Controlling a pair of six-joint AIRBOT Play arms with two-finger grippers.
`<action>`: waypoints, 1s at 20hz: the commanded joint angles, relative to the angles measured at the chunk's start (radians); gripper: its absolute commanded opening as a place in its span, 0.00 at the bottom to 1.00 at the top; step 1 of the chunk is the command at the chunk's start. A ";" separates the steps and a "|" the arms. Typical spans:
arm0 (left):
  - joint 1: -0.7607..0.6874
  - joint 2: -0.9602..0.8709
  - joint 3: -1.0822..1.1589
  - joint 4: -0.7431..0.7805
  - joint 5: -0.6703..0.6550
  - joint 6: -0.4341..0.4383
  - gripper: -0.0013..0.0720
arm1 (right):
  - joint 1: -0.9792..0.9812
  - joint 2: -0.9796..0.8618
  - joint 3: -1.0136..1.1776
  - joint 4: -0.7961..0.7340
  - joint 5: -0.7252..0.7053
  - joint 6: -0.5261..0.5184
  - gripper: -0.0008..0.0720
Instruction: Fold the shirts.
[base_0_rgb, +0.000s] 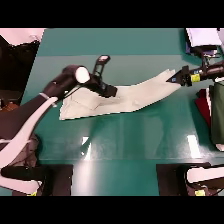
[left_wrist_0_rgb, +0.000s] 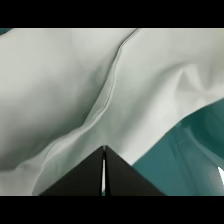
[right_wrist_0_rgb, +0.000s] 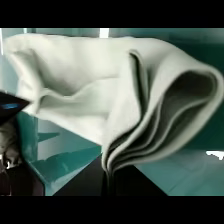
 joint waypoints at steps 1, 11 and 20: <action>-0.046 -0.163 0.141 0.000 -0.041 -0.002 0.06 | 0.079 0.114 0.001 0.015 0.003 0.052 0.03; -0.034 -0.256 0.173 -0.006 -0.055 -0.001 0.06 | 0.285 0.192 0.146 -0.005 -0.017 0.148 0.03; 0.142 -0.037 0.226 0.067 -0.190 0.097 0.06 | 0.483 0.136 0.335 -0.161 -0.047 0.282 0.03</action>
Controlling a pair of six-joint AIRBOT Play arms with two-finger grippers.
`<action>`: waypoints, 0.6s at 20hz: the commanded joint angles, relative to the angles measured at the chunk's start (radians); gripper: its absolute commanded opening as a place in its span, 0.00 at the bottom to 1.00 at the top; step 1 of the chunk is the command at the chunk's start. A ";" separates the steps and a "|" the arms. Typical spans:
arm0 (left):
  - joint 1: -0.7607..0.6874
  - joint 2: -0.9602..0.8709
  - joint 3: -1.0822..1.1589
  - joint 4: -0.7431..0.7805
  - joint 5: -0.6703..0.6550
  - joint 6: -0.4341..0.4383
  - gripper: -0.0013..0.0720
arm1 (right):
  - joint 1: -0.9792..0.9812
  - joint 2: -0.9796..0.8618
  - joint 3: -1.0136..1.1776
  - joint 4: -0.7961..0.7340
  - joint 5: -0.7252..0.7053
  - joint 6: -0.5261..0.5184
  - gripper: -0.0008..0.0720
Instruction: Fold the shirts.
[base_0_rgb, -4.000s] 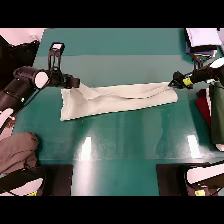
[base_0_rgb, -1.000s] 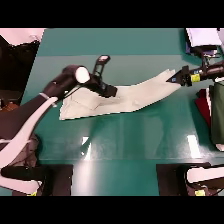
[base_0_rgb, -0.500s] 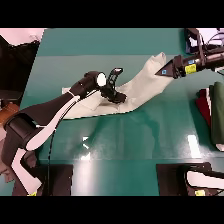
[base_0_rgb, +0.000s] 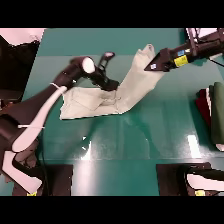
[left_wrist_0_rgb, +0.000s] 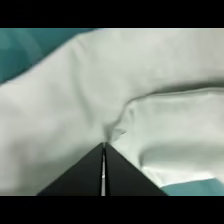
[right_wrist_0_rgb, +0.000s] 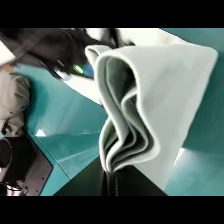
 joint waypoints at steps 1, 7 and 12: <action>0.103 0.120 0.006 0.062 -0.076 0.058 0.06 | 0.108 -0.063 0.124 -0.023 -0.016 0.049 0.03; 0.325 0.353 0.006 0.142 -0.145 0.110 0.06 | 0.311 -0.289 0.382 -0.021 -0.103 0.100 0.03; 0.429 0.454 0.006 0.205 -0.183 0.113 0.06 | 0.410 -0.359 0.274 0.021 -0.318 0.037 0.03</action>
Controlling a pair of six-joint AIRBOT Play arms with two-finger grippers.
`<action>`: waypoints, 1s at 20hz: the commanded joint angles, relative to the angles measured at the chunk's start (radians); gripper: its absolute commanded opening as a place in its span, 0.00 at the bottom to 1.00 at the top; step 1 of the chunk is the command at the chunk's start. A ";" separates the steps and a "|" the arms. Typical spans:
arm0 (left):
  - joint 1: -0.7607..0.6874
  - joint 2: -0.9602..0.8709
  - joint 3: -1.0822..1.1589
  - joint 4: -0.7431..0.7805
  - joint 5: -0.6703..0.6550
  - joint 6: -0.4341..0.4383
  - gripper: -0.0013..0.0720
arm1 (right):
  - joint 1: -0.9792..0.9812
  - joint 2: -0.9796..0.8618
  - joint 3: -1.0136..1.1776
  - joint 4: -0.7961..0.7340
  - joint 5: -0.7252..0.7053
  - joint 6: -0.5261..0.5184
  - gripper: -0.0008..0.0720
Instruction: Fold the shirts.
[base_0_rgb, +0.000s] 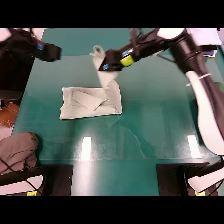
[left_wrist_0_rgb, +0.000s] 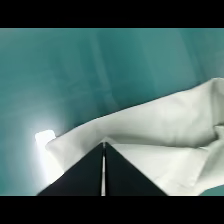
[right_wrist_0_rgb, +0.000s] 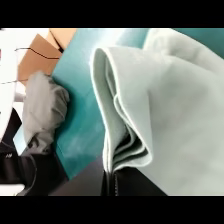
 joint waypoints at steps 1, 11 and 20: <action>0.071 0.061 0.000 0.040 -0.030 0.009 0.06 | 0.072 -0.082 -0.012 0.017 -0.117 -0.070 0.03; 0.072 0.058 -0.001 0.043 -0.069 0.009 0.06 | 0.227 -0.323 0.061 0.163 -0.351 -0.301 0.66; 0.072 0.058 -0.001 0.044 -0.117 0.009 0.06 | -0.016 -0.097 -0.263 0.233 -0.105 -0.375 0.77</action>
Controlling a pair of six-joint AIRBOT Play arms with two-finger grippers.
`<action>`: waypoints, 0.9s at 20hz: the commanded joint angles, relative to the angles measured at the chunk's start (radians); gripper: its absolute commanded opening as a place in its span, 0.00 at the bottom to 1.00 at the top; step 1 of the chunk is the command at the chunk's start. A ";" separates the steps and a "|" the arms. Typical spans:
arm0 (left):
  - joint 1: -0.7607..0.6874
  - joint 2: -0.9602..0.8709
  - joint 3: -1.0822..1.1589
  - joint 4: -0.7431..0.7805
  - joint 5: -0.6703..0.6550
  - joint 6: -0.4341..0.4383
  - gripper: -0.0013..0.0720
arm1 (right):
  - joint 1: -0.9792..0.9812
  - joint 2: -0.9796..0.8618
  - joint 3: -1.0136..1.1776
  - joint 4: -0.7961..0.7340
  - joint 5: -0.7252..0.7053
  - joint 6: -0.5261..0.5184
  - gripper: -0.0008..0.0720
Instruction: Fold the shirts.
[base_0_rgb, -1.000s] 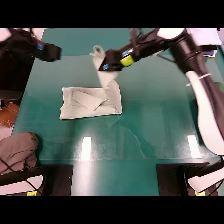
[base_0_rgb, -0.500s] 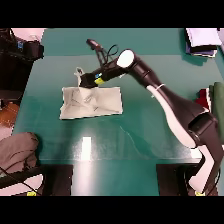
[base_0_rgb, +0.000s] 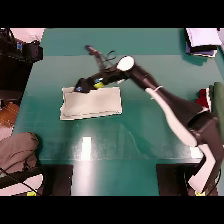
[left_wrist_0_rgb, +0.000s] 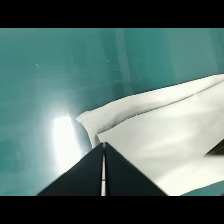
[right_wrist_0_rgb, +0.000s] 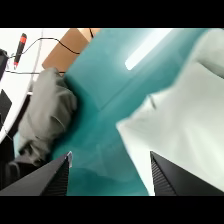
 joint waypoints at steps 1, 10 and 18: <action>0.001 0.001 0.000 0.000 -0.015 0.000 0.06 | -0.171 0.142 -0.211 -0.038 0.120 -0.006 0.77; 0.001 0.000 0.000 -0.043 0.003 0.000 0.06 | -0.481 0.282 -0.705 -0.100 0.066 0.123 0.85; 0.001 0.000 0.000 -0.044 -0.012 0.000 0.06 | -0.346 0.185 -0.726 0.089 -0.058 0.069 0.85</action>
